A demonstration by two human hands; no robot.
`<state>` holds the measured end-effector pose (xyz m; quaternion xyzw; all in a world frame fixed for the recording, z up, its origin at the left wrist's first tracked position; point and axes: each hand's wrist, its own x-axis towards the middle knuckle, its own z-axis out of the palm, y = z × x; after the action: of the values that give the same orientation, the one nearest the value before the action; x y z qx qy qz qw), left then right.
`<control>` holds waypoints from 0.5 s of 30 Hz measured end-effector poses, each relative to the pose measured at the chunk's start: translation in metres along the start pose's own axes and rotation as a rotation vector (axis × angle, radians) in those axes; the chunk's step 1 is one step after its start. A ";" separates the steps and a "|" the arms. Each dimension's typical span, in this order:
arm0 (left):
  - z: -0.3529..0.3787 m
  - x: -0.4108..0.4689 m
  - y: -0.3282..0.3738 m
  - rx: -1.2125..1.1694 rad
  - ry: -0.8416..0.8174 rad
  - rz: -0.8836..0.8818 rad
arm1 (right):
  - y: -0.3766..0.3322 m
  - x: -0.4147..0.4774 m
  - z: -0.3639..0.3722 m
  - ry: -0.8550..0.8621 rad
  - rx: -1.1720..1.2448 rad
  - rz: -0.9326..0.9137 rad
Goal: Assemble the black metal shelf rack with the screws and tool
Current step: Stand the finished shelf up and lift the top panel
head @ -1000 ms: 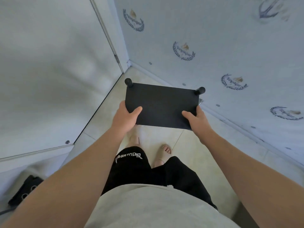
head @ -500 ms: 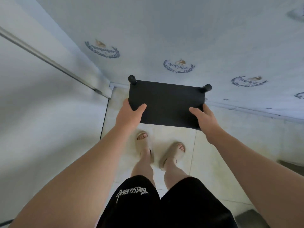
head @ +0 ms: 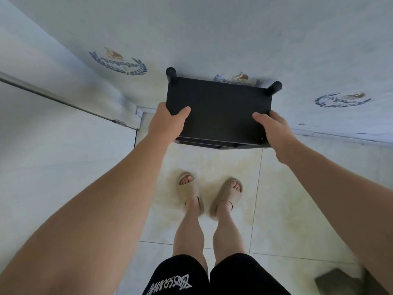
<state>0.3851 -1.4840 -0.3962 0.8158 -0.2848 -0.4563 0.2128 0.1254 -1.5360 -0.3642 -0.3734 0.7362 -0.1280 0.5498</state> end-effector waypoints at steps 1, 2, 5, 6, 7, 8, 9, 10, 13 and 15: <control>0.000 0.001 0.001 -0.002 0.000 0.003 | -0.003 0.001 -0.001 0.002 -0.002 -0.007; 0.001 0.002 0.002 -0.008 -0.001 0.003 | -0.005 0.001 -0.001 -0.003 -0.007 -0.010; 0.001 -0.003 -0.001 -0.027 0.009 0.002 | -0.002 -0.001 0.000 -0.016 -0.040 -0.020; 0.002 -0.005 -0.004 -0.025 0.014 0.001 | 0.001 -0.003 0.000 -0.020 -0.058 -0.025; 0.002 -0.009 -0.006 -0.032 0.015 -0.004 | 0.004 -0.006 0.001 -0.030 -0.069 -0.026; 0.002 -0.013 -0.007 -0.018 0.015 -0.005 | 0.006 -0.008 0.002 -0.037 -0.081 -0.029; 0.001 -0.016 -0.008 -0.004 0.015 -0.002 | 0.007 -0.011 0.002 -0.040 -0.085 -0.032; 0.000 -0.018 -0.008 0.007 0.004 0.000 | 0.007 -0.015 0.002 -0.044 -0.076 -0.034; -0.008 -0.022 -0.001 0.016 -0.073 -0.014 | 0.003 -0.024 0.001 -0.052 -0.039 -0.048; -0.014 -0.027 0.004 0.096 -0.100 -0.009 | 0.001 -0.032 0.000 -0.059 -0.115 -0.073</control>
<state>0.3847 -1.4683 -0.3698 0.8024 -0.3132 -0.4831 0.1567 0.1289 -1.5132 -0.3425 -0.4347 0.7116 -0.0945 0.5438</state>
